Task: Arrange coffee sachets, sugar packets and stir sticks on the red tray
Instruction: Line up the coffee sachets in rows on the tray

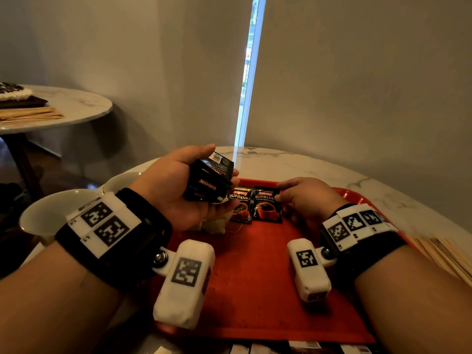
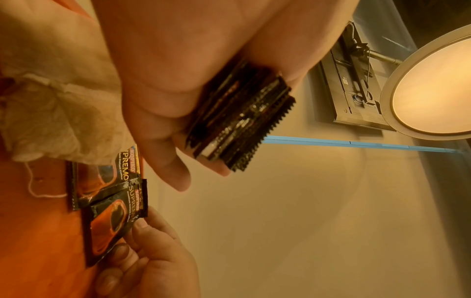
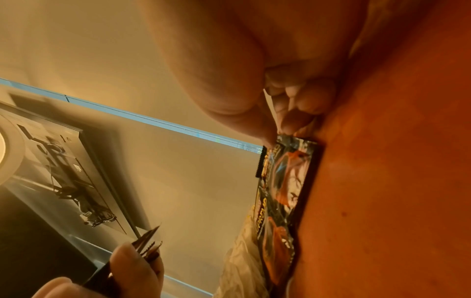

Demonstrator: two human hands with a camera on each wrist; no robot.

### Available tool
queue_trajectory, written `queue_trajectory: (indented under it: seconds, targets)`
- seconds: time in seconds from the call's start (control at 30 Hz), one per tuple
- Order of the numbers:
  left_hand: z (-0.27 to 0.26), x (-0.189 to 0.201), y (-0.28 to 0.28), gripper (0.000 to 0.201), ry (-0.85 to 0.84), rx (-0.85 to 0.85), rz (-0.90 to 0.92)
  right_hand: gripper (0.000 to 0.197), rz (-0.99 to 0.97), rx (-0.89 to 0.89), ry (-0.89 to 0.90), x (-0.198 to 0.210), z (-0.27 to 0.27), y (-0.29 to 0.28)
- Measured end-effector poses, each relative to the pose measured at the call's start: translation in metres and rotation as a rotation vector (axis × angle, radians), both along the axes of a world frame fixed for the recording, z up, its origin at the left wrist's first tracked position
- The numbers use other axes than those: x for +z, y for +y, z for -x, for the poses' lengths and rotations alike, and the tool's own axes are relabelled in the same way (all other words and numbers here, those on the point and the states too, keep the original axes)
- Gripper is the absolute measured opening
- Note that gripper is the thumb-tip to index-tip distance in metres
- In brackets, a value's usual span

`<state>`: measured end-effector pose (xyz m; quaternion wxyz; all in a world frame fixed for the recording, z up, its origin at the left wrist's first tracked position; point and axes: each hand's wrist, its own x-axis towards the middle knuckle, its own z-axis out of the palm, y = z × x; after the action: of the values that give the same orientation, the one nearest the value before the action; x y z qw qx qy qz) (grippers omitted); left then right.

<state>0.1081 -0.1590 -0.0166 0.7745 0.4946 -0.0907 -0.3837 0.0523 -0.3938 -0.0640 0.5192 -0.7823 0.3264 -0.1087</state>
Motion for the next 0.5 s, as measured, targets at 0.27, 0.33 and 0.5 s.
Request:
queue_trajectory:
  seconds: [0.27, 0.33, 0.5]
  targets:
    - [-0.002, 0.0, 0.0, 0.046, 0.008, -0.006, 0.016, 0.01, -0.015, -0.044, -0.127, 0.012, 0.0, 0.008]
    - [-0.003, -0.001, 0.001, 0.046, 0.004, -0.007, 0.014, 0.006, -0.076, -0.017, -0.163, 0.019, 0.0, 0.014]
    - [-0.005, 0.0, 0.001, 0.044, 0.006, -0.025, 0.015, 0.011, -0.174, 0.147, -0.134, 0.029, 0.005, 0.033]
